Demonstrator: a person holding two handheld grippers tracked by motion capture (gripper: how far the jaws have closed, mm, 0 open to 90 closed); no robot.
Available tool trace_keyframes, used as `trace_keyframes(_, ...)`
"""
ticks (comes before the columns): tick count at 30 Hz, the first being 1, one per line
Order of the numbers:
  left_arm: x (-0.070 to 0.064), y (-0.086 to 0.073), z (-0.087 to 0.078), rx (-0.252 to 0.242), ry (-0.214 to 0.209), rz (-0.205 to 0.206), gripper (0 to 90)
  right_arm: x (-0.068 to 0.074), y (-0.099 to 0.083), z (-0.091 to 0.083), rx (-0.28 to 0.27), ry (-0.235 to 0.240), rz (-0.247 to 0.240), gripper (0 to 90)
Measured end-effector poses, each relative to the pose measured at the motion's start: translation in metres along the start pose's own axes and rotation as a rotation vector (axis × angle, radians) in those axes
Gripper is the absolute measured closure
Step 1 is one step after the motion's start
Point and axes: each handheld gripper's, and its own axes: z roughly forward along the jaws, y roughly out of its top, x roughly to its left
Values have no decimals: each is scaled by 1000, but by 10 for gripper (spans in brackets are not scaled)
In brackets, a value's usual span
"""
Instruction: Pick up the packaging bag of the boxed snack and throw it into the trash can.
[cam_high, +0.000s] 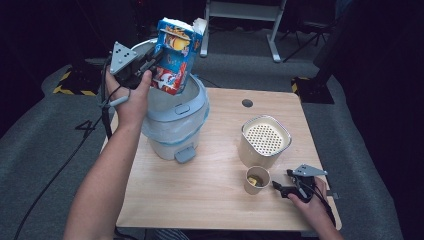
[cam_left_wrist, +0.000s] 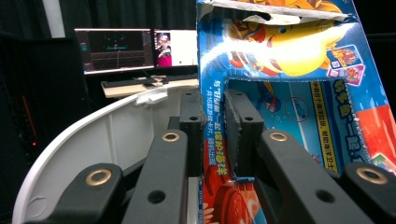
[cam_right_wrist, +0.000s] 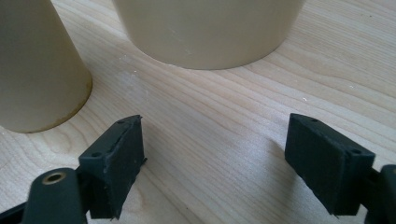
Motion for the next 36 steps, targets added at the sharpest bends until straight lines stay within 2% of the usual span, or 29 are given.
trace_keyframes(7,1,-4,6,26,35,19,785,0,0,0,0,0,0,197)
trace_keyframes(16,0,-6,10,57,48,37,782,0,0,0,0,0,0,197)
trace_keyframes(17,-1,-7,10,69,74,46,782,0,0,0,0,0,0,197)
trace_keyframes(18,-1,-7,10,73,82,50,782,0,0,0,0,0,0,197)
trace_keyframes(22,-2,-7,11,83,88,44,782,0,0,0,0,0,0,197)
trace_keyframes(25,-4,-9,14,103,87,62,780,0,0,0,0,0,0,197)
trace_keyframes(28,-5,-9,15,106,88,56,774,0,0,0,0,0,0,197)
trace_keyframes(31,-5,-10,16,110,75,36,725,0,0,0,0,0,0,197)
trace_keyframes(32,-4,-10,16,110,76,14,534,0,0,0,0,0,0,197)
trace_keyframes(33,-4,-10,16,110,76,14,517,0,0,0,0,0,0,197)
trace_keyframes(34,-3,-10,15,99,73,-4,517,0,0,0,0,0,0,197)
trace_keyframes(35,-4,-8,13,105,73,-11,448,0,0,0,0,0,0,197)
trace_keyframes(36,-4,-8,13,105,73,-11,436,0,0,0,0,0,0,197)
